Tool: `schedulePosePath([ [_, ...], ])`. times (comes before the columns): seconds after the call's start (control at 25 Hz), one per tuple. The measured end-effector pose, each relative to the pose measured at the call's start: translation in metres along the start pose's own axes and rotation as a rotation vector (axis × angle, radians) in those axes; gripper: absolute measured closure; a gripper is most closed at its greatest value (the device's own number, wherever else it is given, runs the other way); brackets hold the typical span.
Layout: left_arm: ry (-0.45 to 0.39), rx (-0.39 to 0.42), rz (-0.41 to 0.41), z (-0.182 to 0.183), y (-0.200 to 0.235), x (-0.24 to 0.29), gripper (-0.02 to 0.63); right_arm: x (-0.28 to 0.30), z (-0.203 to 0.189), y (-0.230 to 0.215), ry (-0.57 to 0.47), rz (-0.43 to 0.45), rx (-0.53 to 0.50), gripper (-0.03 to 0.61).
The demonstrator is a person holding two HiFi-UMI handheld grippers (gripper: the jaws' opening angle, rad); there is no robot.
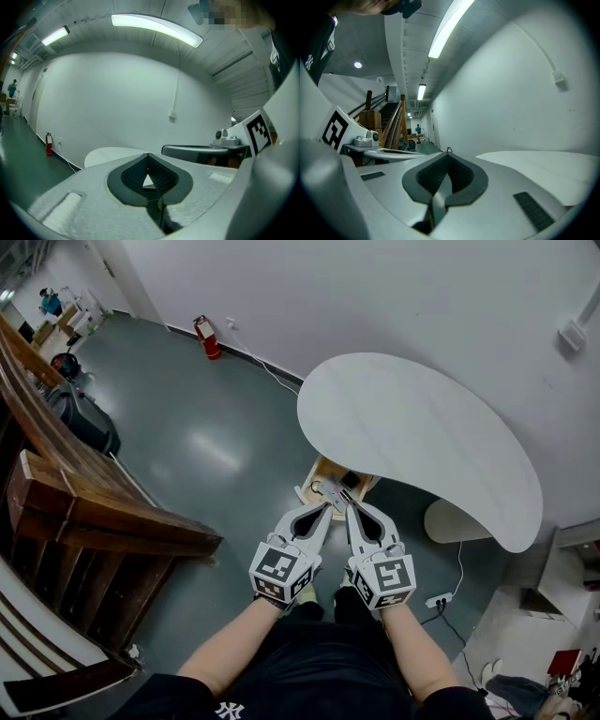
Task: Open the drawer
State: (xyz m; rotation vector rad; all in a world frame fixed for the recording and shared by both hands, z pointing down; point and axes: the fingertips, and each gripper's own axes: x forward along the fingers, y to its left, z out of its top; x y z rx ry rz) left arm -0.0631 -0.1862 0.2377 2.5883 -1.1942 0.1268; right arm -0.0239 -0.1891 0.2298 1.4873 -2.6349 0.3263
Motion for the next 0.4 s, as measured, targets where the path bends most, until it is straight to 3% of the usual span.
schedulePosePath([
  [0.4,0.000,-0.008,0.003,-0.0031,-0.0026,0.0014,0.604,-0.0034,-0.0006,-0.0042,0.000,-0.005,-0.006,0.565],
])
